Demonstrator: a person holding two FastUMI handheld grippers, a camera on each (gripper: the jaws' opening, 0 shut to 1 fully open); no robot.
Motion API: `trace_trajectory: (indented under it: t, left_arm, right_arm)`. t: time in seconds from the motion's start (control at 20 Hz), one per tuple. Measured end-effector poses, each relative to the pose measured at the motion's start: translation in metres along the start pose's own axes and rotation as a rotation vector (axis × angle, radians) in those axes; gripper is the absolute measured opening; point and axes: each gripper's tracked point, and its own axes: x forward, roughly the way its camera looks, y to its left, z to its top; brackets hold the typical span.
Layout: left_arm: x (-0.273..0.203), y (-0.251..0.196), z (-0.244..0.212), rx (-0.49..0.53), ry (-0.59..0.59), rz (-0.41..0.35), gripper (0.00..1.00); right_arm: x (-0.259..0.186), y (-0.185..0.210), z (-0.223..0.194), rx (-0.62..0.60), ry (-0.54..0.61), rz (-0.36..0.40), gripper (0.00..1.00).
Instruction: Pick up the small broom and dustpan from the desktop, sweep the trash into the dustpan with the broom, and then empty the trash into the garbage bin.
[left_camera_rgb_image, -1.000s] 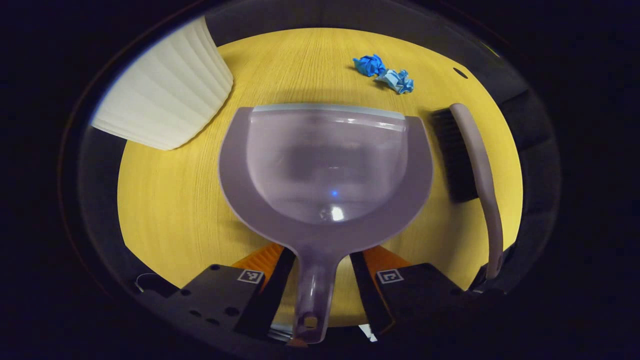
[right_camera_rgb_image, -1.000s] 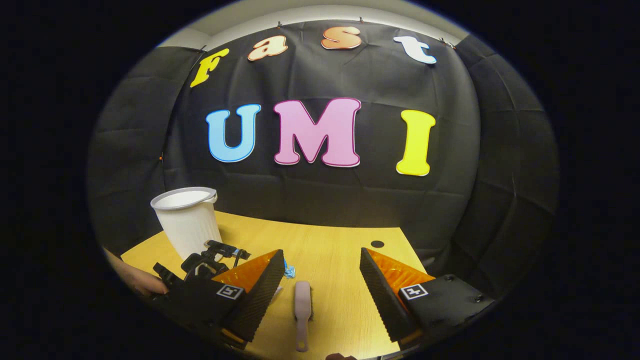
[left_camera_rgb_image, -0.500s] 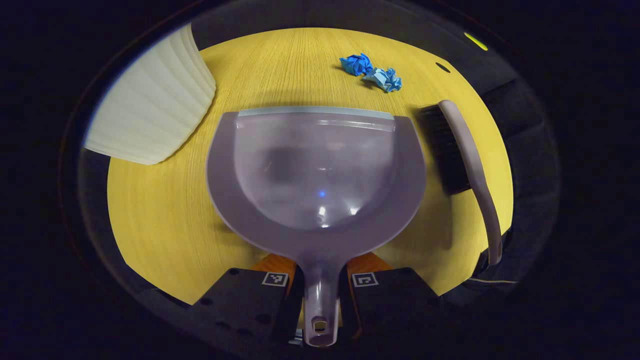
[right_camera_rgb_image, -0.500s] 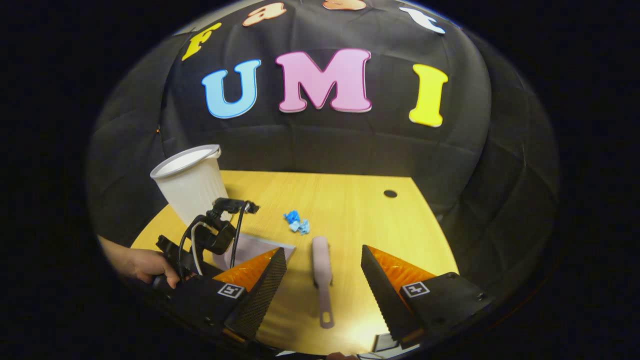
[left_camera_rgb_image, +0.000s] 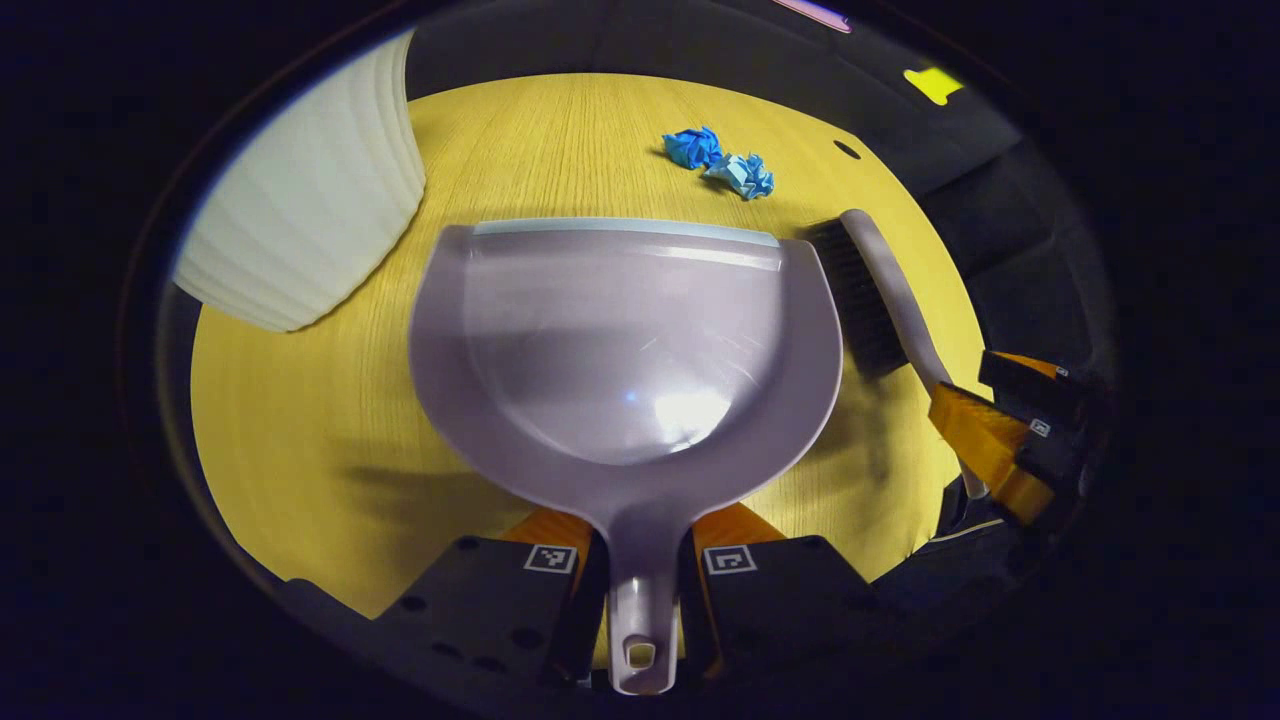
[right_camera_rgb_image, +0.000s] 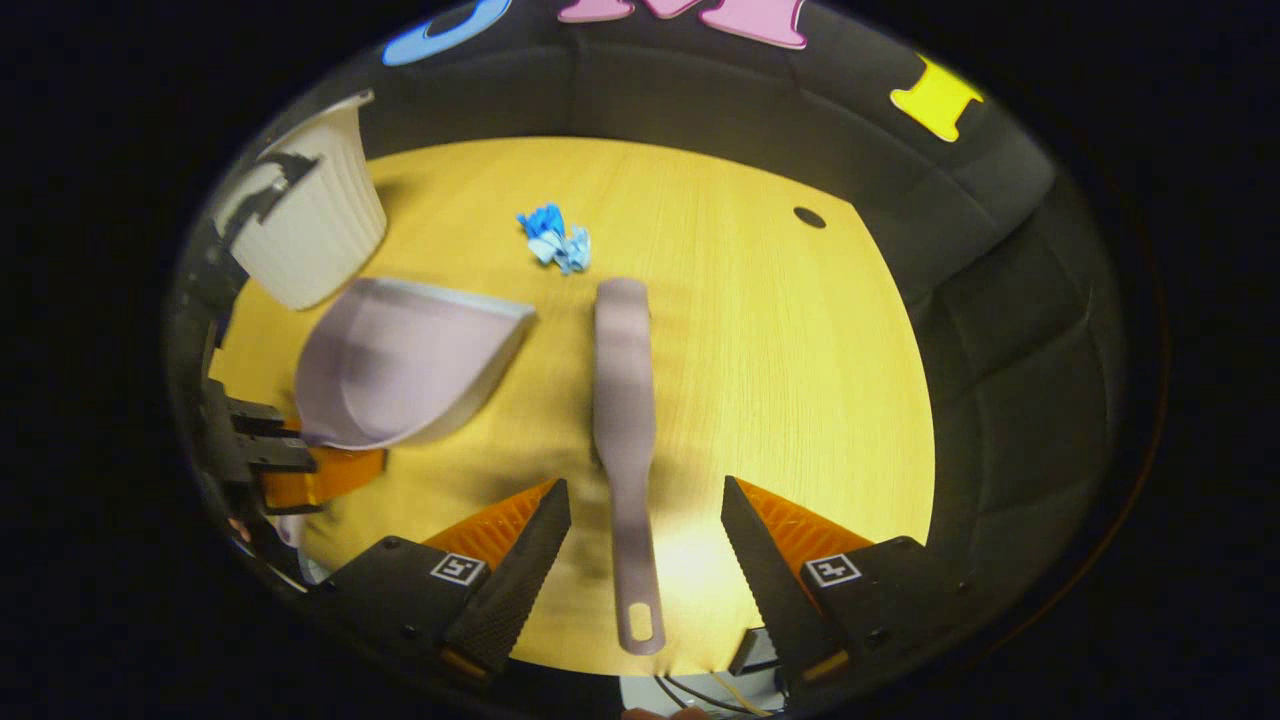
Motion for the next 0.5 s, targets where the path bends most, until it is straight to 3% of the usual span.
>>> trace_trajectory:
  t: [0.25,0.4,0.5]
  left_arm:
    - [0.0,0.001,-0.001,-0.003,-0.009,-0.033,0.3]
    - [-0.001,0.001,0.0,-0.005,-0.005,-0.045,0.31]
    - [-0.001,0.001,0.0,-0.009,-0.004,-0.051,0.3]
  right_arm:
    - [0.032,-0.002,-0.015,-0.016,0.163,-0.004,1.0]
    - [0.044,0.007,-0.013,0.02,0.231,0.053,0.82]
    - [0.047,0.012,-0.009,0.053,0.256,0.085,0.48]
